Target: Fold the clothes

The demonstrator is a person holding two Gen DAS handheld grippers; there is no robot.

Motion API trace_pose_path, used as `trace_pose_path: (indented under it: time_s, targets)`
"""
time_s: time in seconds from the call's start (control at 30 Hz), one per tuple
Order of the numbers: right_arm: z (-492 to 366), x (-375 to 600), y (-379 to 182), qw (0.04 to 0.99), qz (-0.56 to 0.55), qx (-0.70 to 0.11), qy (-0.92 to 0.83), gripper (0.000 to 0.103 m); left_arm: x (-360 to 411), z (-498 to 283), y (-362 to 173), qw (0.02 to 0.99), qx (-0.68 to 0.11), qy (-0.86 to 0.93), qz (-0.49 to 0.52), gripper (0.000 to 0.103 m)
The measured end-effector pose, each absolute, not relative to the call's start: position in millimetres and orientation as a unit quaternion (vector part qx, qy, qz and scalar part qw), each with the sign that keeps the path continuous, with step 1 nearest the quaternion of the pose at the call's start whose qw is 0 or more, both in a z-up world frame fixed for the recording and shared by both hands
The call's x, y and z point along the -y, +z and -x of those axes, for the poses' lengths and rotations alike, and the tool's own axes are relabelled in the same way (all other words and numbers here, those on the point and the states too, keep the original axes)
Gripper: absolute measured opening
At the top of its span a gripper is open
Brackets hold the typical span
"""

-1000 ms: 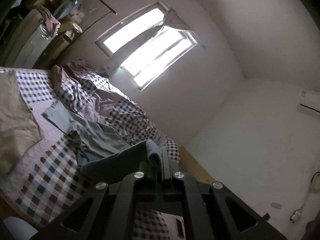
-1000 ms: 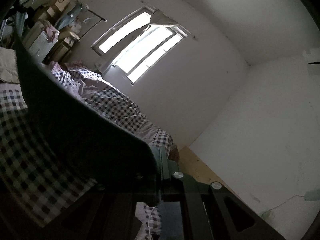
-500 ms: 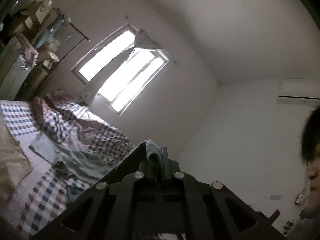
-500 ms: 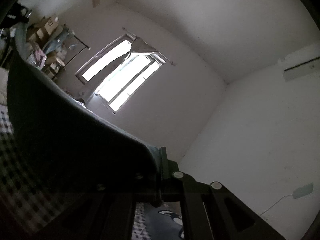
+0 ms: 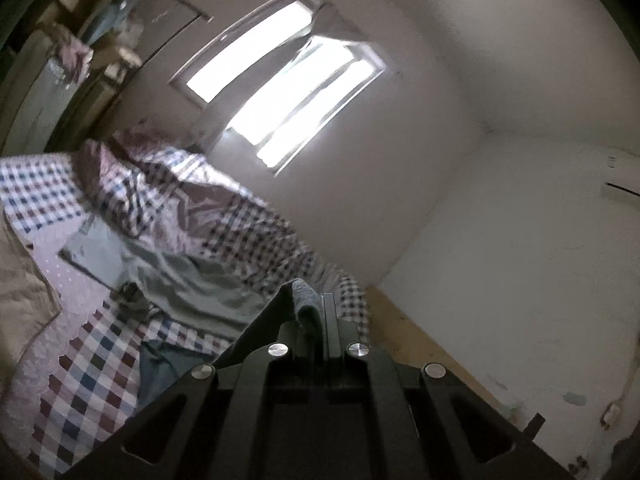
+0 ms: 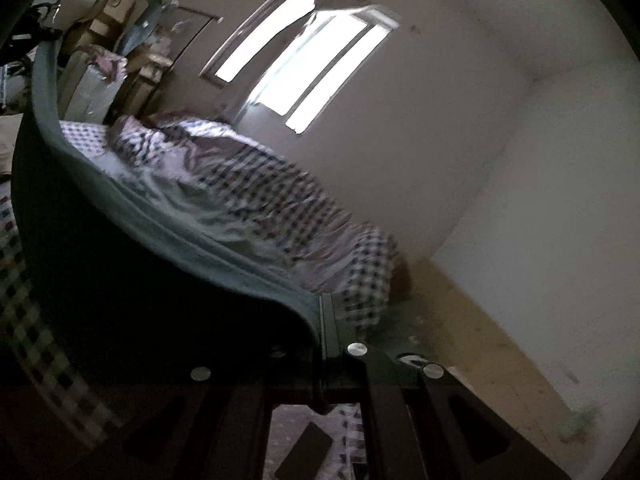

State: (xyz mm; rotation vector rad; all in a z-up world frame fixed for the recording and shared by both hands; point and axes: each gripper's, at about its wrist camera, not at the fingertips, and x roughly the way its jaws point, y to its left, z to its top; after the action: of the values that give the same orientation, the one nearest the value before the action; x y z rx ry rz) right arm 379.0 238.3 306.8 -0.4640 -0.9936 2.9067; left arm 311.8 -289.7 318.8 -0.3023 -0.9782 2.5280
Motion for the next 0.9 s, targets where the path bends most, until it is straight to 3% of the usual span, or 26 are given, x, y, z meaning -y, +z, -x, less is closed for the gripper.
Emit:
trace_pose_path:
  time_s: [0.4,0.7,0.9]
  targets:
    - [-182,-247,232,-0.05,0.294,0.332,0.895,0.0,279,-117,229,0.083,0.365,0.881,0.289,0.001]
    - [-37,-248,139,-0.064,0.394,0.324,0.858,0.0,251,15,136,0.035,0.351,0.862,0.364,0.0]
    - [14,-260,106,-0.067,0.432,0.313,0.843,0.0,247,71,96,0.006,0.331,0.863,0.381,0.0]
